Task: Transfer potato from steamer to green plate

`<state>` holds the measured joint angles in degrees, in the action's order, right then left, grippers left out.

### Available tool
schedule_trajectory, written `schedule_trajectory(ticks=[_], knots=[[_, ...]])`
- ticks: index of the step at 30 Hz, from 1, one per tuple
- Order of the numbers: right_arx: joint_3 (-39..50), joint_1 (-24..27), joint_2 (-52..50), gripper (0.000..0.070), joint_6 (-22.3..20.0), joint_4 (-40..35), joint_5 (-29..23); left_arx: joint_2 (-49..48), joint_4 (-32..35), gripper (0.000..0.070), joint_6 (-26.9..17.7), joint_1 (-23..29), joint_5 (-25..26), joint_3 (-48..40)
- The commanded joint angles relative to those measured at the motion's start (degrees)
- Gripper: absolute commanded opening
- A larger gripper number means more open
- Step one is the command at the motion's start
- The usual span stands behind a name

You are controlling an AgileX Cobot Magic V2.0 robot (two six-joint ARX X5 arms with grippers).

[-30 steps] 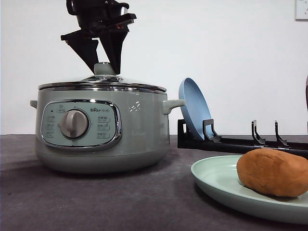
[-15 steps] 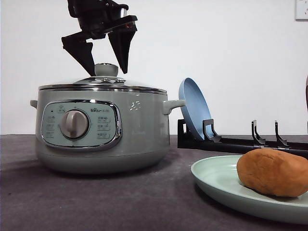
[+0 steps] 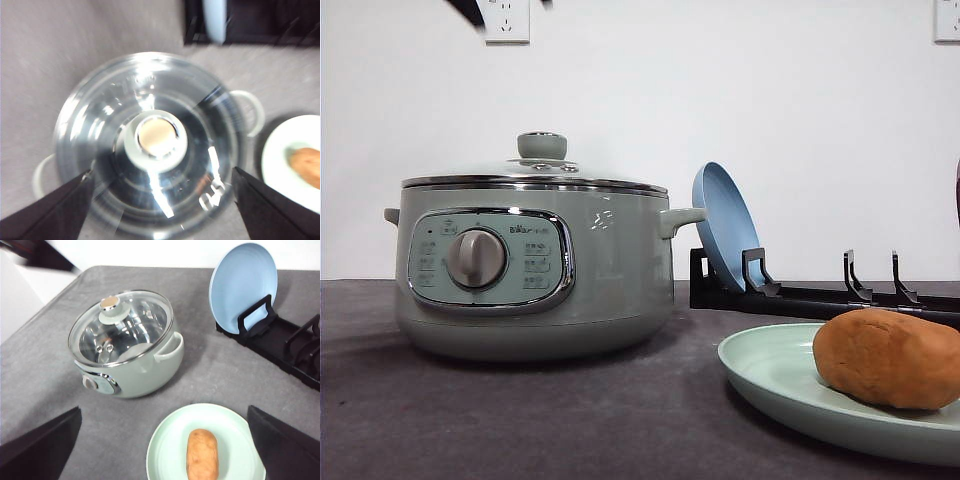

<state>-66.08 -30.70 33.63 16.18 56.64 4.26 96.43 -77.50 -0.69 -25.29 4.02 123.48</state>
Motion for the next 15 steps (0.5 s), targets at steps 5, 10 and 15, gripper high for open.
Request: schedule_trajectory(ticks=[5, 10, 15], knots=[[-1.09, -0.24, 0.33, 0.0699, -2.32, 0.61, -0.23, -10.54, 0.37, 0.0555, -0.38, -0.86, 0.1, -2.78], [-1.09, -0.24, 0.33, 0.07, -3.86, 0.59, -0.25, -24.75, 6.37, 0.0555, -0.66, -1.04, 0.1, -16.43], [-1.04, -0.24, 0.32, 0.07, -5.2, 0.93, -0.27, -39.94, 15.35, 0.0555, -0.77, -1.04, 0.1, -34.05]])
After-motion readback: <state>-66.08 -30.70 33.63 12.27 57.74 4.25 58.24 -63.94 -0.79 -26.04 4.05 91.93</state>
